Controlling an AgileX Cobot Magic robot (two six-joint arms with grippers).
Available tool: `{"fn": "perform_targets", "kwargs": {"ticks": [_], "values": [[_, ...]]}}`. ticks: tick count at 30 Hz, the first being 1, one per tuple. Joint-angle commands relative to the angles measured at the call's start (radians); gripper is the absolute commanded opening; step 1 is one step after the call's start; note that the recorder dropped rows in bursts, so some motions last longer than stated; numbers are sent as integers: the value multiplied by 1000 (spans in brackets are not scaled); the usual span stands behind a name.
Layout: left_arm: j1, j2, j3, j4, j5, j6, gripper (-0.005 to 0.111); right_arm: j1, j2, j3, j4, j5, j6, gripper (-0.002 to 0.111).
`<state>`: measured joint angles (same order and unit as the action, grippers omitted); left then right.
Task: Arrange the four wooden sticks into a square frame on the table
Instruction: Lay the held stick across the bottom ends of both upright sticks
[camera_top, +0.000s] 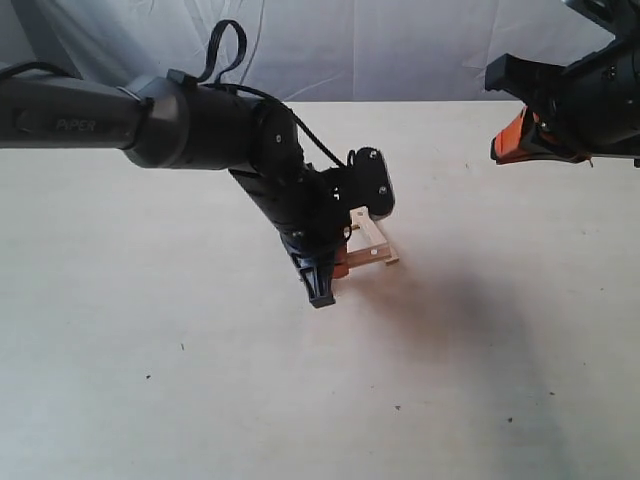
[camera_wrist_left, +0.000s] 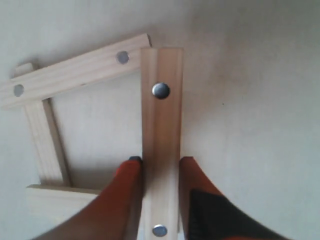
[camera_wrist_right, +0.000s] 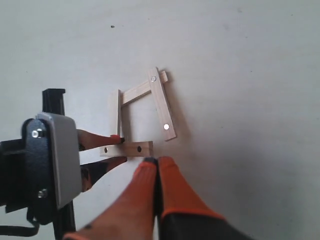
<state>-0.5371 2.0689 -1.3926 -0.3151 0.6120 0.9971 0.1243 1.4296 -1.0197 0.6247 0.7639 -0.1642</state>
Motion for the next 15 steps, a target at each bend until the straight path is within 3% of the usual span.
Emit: {"fn": "perform_targets", "kwargs": {"ticks": [1, 5, 9, 15], "values": [[-4, -47, -34, 28, 24, -129, 0, -7, -8, -2, 6, -9, -11, 0], [-4, -43, -126, 112, 90, -283, 0, -7, -8, -2, 6, -9, -11, 0], [-4, 29, -130, 163, 180, -306, 0, -7, -8, -2, 15, -4, -18, 0], [-4, 107, -130, 159, 188, -306, 0, -7, -8, -2, 20, -4, -18, 0]]}}
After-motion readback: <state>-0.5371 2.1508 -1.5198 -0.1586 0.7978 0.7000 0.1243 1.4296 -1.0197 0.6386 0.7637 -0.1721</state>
